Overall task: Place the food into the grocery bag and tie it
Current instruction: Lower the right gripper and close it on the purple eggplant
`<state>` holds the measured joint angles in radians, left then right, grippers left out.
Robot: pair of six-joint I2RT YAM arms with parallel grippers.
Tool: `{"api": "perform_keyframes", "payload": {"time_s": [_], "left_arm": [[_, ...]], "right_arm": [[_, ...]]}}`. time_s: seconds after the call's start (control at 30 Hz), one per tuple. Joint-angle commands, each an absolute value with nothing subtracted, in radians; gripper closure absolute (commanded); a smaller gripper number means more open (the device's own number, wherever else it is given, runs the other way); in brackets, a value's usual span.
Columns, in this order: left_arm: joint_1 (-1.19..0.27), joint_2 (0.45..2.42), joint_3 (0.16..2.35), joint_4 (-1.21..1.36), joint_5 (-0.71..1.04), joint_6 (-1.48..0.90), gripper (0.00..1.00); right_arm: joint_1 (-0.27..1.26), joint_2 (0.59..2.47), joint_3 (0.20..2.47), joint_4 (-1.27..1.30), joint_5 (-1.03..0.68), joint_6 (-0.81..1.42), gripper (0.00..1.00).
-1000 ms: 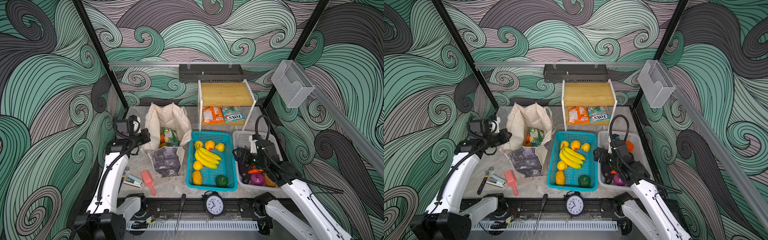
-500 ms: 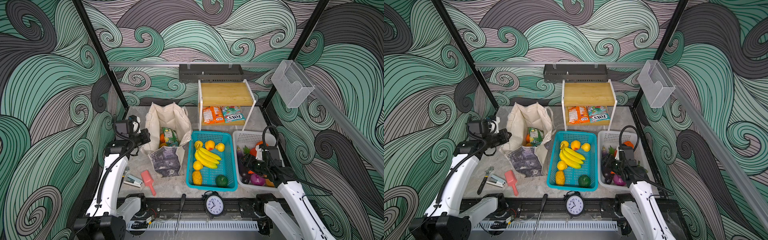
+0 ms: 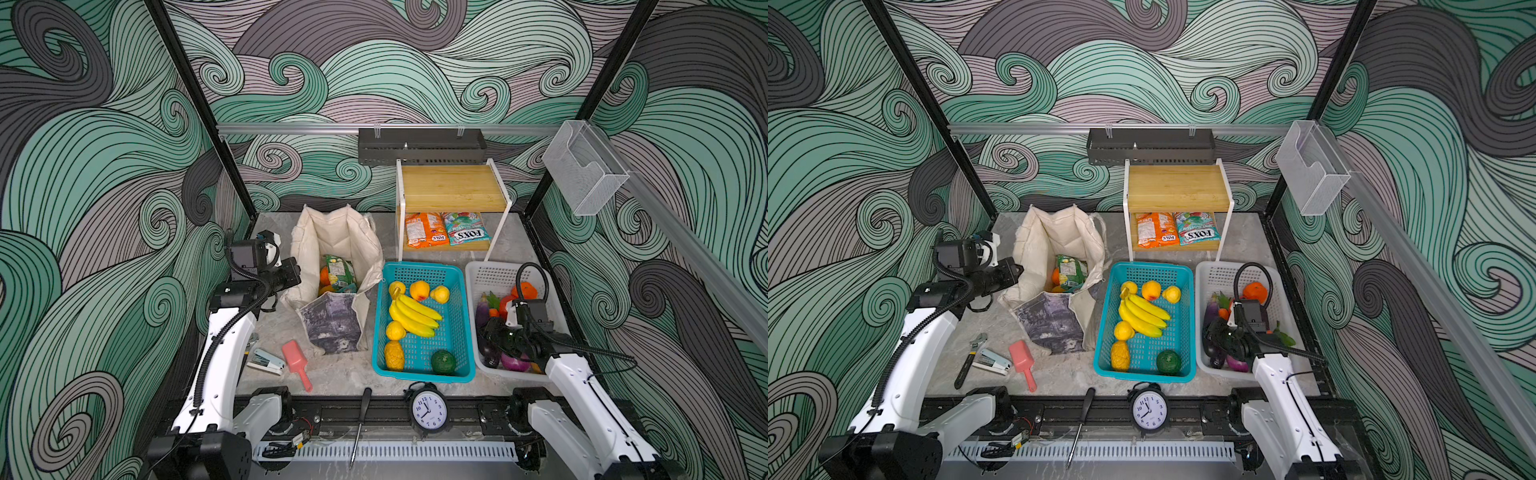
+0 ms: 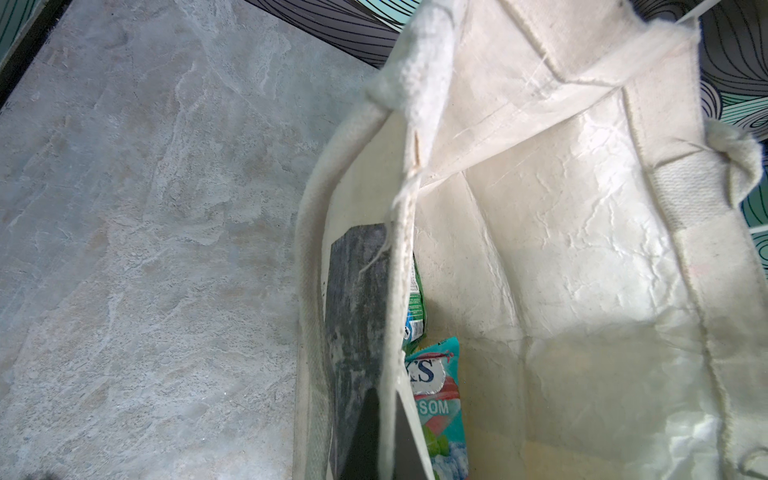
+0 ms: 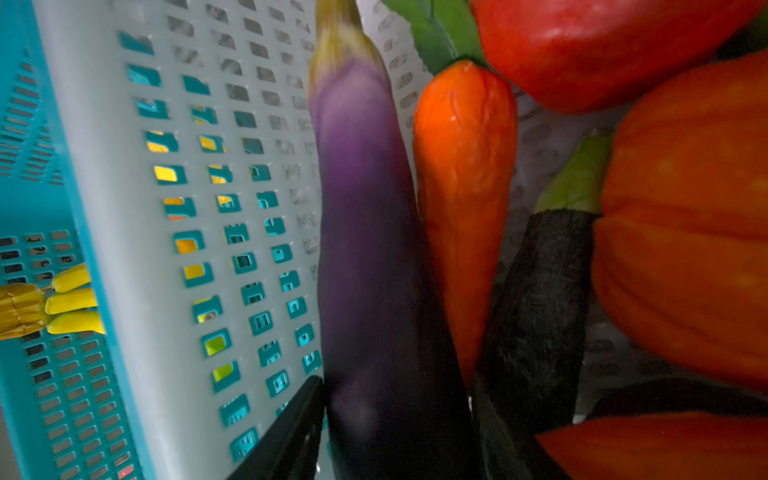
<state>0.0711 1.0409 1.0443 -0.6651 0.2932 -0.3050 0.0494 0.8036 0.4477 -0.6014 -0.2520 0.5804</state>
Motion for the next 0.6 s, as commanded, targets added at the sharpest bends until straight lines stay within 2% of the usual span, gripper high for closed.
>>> {"api": "perform_keyframes", "payload": {"time_s": [0.0, 0.17, 0.3, 0.43, 0.57], "left_arm": [[0.075, 1.032, 1.043, -0.664, 0.316, -0.299, 1.0], [0.075, 1.034, 1.046, -0.67, 0.316, -0.3, 1.0], [0.075, 1.032, 1.046, -0.671, 0.309, -0.296, 1.0], [0.075, 1.027, 1.043, -0.667, 0.305, -0.295, 1.0], [0.075, 1.029, 1.045, -0.671, 0.3, -0.293, 1.0]], "right_arm": [[0.04, 0.785, 0.437, -0.565, -0.278, 0.583, 0.45], [0.036, 0.809, 0.417, -0.534, -0.278, 0.577, 0.46], [0.032, 0.831, 0.403, -0.514, -0.289, 0.579, 0.39], [0.029, 0.837, 0.384, -0.477, -0.285, 0.586, 0.37], [0.028, 0.851, 0.381, -0.458, -0.297, 0.588, 0.43]]}}
